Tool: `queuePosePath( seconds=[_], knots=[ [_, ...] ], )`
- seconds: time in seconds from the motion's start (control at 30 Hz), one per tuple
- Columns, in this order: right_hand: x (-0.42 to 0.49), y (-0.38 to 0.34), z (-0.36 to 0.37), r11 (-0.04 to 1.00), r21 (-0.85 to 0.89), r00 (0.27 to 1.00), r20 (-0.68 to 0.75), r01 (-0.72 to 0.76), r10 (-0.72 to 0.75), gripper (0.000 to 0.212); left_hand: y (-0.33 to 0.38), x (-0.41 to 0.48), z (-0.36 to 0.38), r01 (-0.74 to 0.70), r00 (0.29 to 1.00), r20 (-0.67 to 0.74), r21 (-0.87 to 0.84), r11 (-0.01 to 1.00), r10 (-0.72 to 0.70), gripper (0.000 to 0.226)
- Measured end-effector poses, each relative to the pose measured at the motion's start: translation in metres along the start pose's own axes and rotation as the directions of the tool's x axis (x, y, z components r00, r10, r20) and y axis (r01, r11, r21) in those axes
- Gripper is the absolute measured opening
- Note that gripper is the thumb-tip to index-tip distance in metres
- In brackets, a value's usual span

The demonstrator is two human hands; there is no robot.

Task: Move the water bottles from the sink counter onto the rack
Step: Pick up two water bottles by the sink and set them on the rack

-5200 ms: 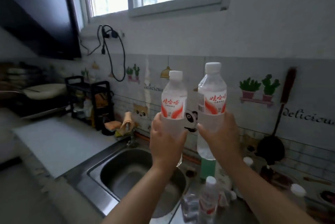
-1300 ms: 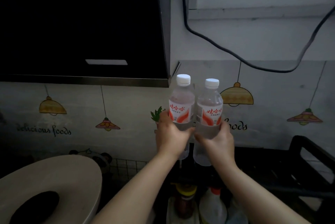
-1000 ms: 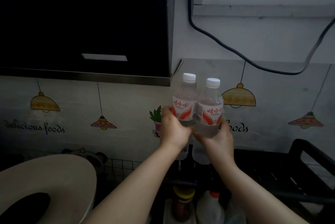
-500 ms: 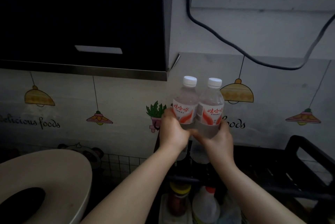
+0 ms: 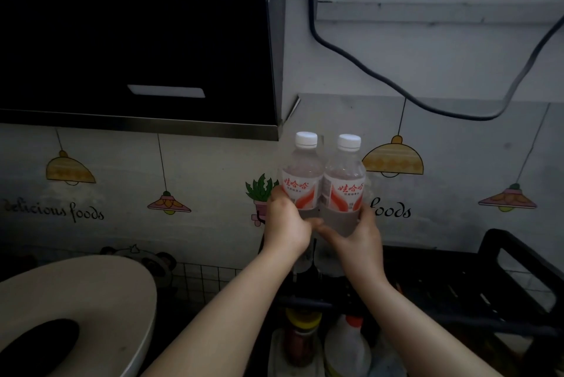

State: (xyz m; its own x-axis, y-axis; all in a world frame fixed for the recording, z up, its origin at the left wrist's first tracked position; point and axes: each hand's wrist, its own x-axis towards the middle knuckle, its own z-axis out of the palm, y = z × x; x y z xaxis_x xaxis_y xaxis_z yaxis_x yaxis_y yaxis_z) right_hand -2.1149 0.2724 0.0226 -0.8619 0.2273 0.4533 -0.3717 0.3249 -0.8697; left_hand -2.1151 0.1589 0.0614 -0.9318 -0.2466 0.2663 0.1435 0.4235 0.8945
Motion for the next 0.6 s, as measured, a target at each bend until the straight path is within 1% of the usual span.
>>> queuePosePath(
  seconds=[0.27, 0.4, 0.5, 0.6],
  knots=[
    [-0.003, -0.005, -0.004, 0.999, -0.051, 0.999, 0.049, -0.001, 0.003, 0.079, 0.005, -0.008, -0.002, -0.005, 1.000, -0.009, -0.028, 1.000, 0.004, 0.060],
    [-0.003, -0.013, -0.008, 0.998, -0.067, 0.996, 0.085, -0.011, 0.017, 0.071, 0.007, -0.011, -0.002, 0.007, 1.000, -0.022, -0.028, 1.000, -0.007, 0.057],
    [-0.003, -0.017, -0.010, 0.995, -0.096, 0.993, 0.105, -0.042, 0.052, 0.064, 0.009, -0.013, -0.002, 0.019, 0.999, -0.036, -0.008, 1.000, -0.019, 0.048],
    [-0.001, -0.016, -0.010, 0.989, -0.120, 0.991, 0.093, -0.082, 0.093, 0.064, 0.012, -0.016, -0.002, 0.040, 0.997, -0.071, 0.021, 0.999, -0.038, 0.045]
  ],
)
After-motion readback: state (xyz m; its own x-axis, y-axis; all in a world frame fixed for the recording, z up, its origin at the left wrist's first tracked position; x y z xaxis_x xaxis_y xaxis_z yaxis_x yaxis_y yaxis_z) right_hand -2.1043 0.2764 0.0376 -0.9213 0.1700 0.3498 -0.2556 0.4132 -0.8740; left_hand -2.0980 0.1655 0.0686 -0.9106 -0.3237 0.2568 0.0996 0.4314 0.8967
